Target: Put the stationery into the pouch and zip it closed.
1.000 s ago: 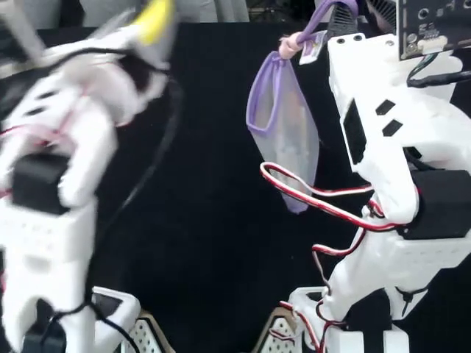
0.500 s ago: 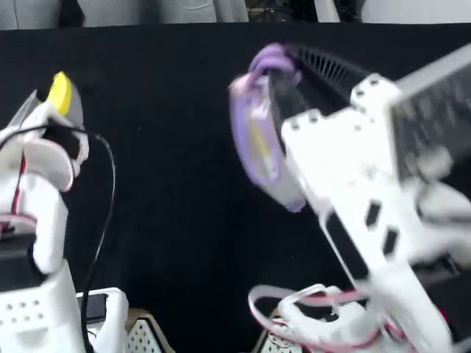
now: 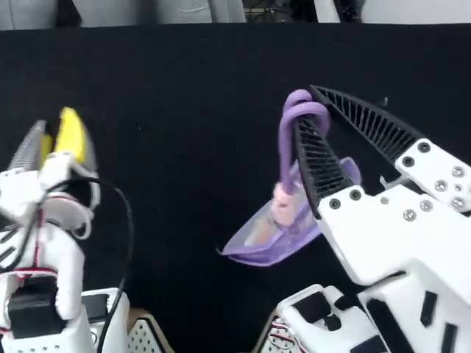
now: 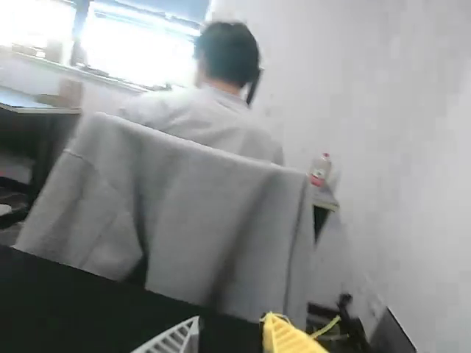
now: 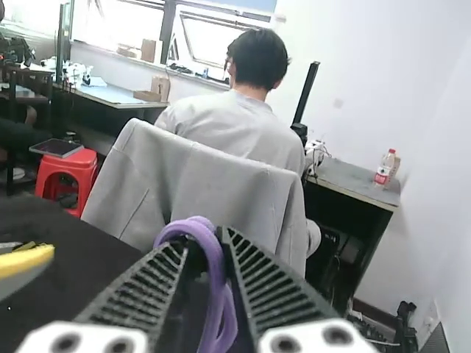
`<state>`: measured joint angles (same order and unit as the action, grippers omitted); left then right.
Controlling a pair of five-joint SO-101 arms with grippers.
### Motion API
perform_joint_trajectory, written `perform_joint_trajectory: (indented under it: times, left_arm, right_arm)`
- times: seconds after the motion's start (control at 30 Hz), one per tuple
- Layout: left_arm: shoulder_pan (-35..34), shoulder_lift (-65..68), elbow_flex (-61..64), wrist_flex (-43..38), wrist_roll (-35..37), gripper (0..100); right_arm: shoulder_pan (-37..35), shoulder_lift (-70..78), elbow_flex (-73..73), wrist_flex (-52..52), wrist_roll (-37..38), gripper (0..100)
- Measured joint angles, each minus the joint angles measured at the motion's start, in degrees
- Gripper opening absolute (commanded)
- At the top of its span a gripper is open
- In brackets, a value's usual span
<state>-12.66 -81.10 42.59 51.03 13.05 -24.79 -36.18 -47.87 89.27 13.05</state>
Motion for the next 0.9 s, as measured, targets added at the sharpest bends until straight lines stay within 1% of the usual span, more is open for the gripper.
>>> perform_joint_trajectory:
  times: [0.07,0.2,0.3,0.37,0.47,0.57,0.63,0.67,0.77,0.9]
  left_arm:
    - [5.7,-0.2,0.1,2.4,-4.4,15]
    - [20.2,-0.8,0.1,8.7,-15.1,15]
    - [30.5,-0.8,-0.1,14.4,-21.3,15]
    - [35.8,-0.4,-1.8,19.2,-23.9,15]
    - [46.1,-0.9,-7.0,26.7,-27.8,15]
    - [57.7,-0.9,-13.5,33.2,-28.5,15]
    - [64.4,-1.0,-16.0,35.4,-28.7,15]
    - [66.8,-1.0,-16.4,35.9,-28.7,15]
    - [69.5,-1.0,-15.6,35.5,-28.7,15]
    - [70.3,-1.0,-7.8,28.1,-28.7,15]
  right_arm:
    - [0.0,1.2,0.0,0.0,0.0,1.2]
    - [0.0,3.2,0.0,0.0,0.0,1.2]
    - [0.0,3.3,0.0,0.0,0.2,1.2]
    - [0.0,3.3,0.0,0.0,1.1,1.2]
    - [0.0,3.4,0.0,0.0,2.1,1.2]
    - [0.0,3.4,0.0,0.0,2.4,1.2]
    - [0.0,3.4,0.0,0.0,2.4,1.2]
    - [0.0,3.4,0.0,0.0,2.4,1.2]
    - [0.0,3.4,0.0,0.0,2.4,1.2]
    - [0.0,3.4,0.0,0.0,2.4,1.2]
